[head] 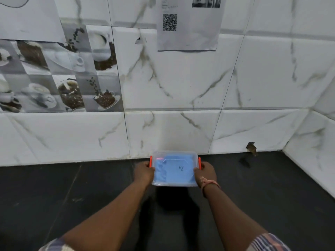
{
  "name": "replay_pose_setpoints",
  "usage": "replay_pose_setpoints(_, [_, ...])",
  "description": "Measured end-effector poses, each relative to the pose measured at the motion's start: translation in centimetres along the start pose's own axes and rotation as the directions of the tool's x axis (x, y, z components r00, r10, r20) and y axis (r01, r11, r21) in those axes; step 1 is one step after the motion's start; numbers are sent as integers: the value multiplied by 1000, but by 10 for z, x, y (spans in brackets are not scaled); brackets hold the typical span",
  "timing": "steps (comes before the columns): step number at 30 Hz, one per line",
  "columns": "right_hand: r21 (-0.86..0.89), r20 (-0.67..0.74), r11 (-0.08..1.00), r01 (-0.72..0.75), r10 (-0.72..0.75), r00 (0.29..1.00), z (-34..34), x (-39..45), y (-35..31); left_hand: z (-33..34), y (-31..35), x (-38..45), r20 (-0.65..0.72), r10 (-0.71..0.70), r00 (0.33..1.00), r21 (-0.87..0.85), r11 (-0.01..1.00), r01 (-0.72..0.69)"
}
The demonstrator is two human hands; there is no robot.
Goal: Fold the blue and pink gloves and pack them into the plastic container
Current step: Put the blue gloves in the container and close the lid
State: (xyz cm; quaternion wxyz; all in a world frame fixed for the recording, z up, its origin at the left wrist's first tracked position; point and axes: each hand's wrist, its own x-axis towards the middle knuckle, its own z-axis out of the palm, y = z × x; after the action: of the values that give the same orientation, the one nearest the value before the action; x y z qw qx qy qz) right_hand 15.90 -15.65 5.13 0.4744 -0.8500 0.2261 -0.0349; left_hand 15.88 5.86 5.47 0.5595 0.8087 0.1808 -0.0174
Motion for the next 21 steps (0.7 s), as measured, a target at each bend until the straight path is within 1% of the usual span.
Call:
replay_pose_setpoints(5, [-19,28,999,45,-45,999,8,41,-7,7,1,21,-30,31,999,91,995,-28])
replay_pose_setpoints(10, [-24,64,996,90,-88,994,22,80,-9,27,1,46,-90,4,996,129,992,8])
replay_pose_setpoints(13, [50,85,997,50,-54,995,33,96,1,35,1,64,-106,-15,994,122,992,28])
replay_pose_setpoints(16, [186,123,982,30,-54,991,45,103,16,45,-9,73,-121,13,993,150,989,5])
replay_pose_setpoints(18, [228,95,973,44,-67,993,53,110,21,51,-15,79,-149,63,987,172,984,-36])
replay_pose_setpoints(21, [167,19,981,98,-102,995,62,114,27,53,-20,86,-179,98,979,216,975,-58])
